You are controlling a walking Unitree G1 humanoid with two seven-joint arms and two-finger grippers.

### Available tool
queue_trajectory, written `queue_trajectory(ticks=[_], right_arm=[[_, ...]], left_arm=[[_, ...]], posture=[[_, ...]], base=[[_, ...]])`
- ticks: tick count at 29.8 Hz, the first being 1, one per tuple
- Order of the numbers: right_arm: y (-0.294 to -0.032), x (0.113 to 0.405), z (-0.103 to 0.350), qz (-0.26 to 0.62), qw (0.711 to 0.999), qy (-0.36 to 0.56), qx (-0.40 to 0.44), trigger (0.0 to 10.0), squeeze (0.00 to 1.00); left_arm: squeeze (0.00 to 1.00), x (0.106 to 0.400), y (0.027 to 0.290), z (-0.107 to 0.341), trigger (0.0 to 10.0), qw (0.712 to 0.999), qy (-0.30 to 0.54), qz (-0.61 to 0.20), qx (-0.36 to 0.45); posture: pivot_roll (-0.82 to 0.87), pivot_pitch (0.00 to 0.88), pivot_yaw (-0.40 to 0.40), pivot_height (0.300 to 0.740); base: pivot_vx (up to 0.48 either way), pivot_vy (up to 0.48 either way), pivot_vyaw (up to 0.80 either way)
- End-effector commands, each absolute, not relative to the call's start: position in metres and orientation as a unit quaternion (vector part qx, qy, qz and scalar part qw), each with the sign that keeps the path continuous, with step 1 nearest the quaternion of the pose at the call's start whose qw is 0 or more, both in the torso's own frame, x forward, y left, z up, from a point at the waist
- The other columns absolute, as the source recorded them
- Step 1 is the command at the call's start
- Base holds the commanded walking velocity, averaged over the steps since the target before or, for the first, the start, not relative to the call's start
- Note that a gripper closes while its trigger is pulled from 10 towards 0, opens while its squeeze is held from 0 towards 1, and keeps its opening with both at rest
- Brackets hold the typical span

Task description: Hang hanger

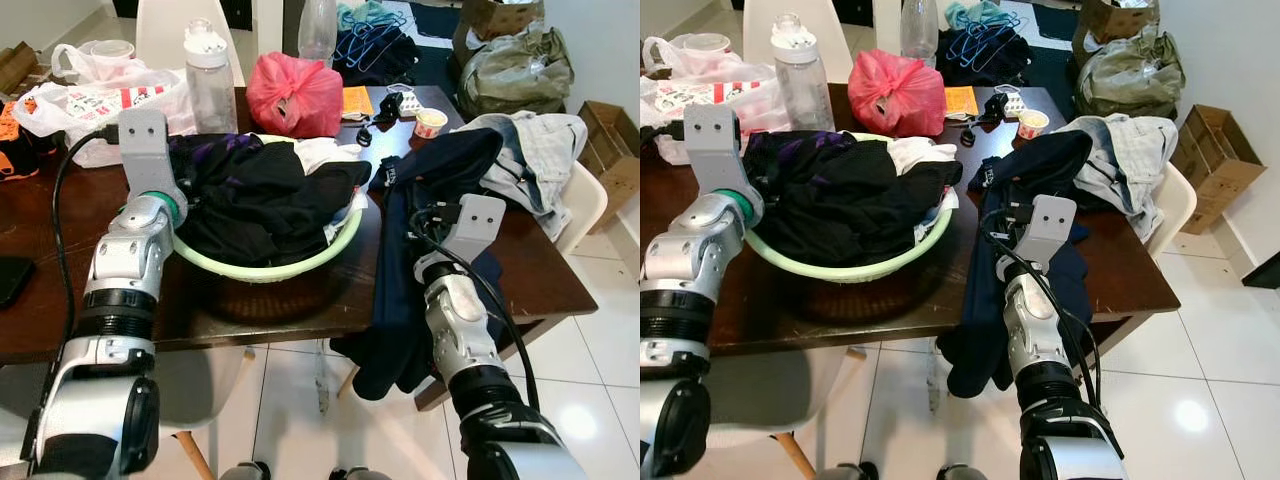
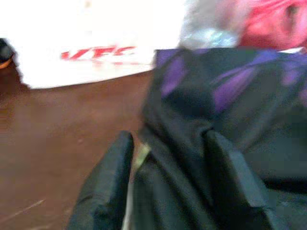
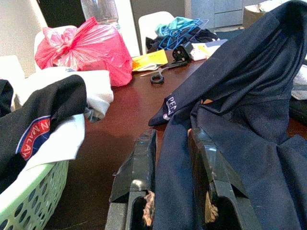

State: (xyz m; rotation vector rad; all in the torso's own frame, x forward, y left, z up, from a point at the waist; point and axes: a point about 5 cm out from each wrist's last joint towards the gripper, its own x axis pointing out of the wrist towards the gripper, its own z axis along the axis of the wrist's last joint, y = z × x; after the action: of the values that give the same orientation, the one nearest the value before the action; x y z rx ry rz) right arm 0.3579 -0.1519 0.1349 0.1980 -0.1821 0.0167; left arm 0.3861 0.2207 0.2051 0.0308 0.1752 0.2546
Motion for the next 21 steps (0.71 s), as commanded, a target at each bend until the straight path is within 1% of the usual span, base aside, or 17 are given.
queue_trajectory(ticks=[1, 2, 11, 12, 13, 19, 21], right_arm=[[-0.153, 0.358, 0.133, 0.007, 0.992, -0.085, 0.097, 10.0, 0.00], [-0.153, 0.358, 0.133, 0.007, 0.992, -0.085, 0.097, 10.0, 0.00], [-0.156, 0.358, 0.134, 0.004, 0.992, -0.086, 0.096, 10.0, 0.00], [-0.156, 0.358, 0.134, 0.004, 0.992, -0.086, 0.096, 10.0, 0.00], [-0.156, 0.359, 0.134, 0.003, 0.992, -0.087, 0.096, 10.0, 0.00], [-0.155, 0.359, 0.135, 0.004, 0.991, -0.087, 0.096, 10.0, 0.00], [-0.154, 0.359, 0.134, 0.006, 0.991, -0.087, 0.097, 10.0, 0.00]], left_arm=[[1.00, 0.386, 0.222, 0.200, 10.0, 0.985, 0.104, 0.134, 0.016], [0.00, 0.387, 0.221, 0.198, 10.0, 0.985, 0.109, 0.130, 0.010], [0.00, 0.390, 0.214, 0.198, 10.0, 0.989, 0.108, 0.104, 0.003], [0.00, 0.391, 0.213, 0.200, 3.1, 0.990, 0.101, 0.101, 0.005], [0.00, 0.391, 0.213, 0.203, 0.0, 0.990, 0.093, 0.101, 0.010], [0.00, 0.393, 0.214, 0.207, 0.0, 0.991, 0.082, 0.100, 0.013], [0.00, 0.393, 0.214, 0.206, 0.0, 0.992, 0.084, 0.099, 0.003]], posture=[[0.03, 0.006, -0.023, 0.740], [0.03, 0.002, -0.023, 0.740], [0.03, 0.000, -0.022, 0.740], [0.03, 0.000, -0.022, 0.740], [0.03, 0.000, -0.021, 0.740], [0.03, 0.000, -0.023, 0.740], [0.03, 0.000, -0.023, 0.740]], base=[[0.000, 0.000, 0.00], [0.000, 0.000, 0.00], [0.000, 0.000, 0.00], [0.000, 0.000, 0.00], [0.000, 0.000, 0.00], [0.000, 0.000, 0.00], [0.000, 0.000, 0.00]])
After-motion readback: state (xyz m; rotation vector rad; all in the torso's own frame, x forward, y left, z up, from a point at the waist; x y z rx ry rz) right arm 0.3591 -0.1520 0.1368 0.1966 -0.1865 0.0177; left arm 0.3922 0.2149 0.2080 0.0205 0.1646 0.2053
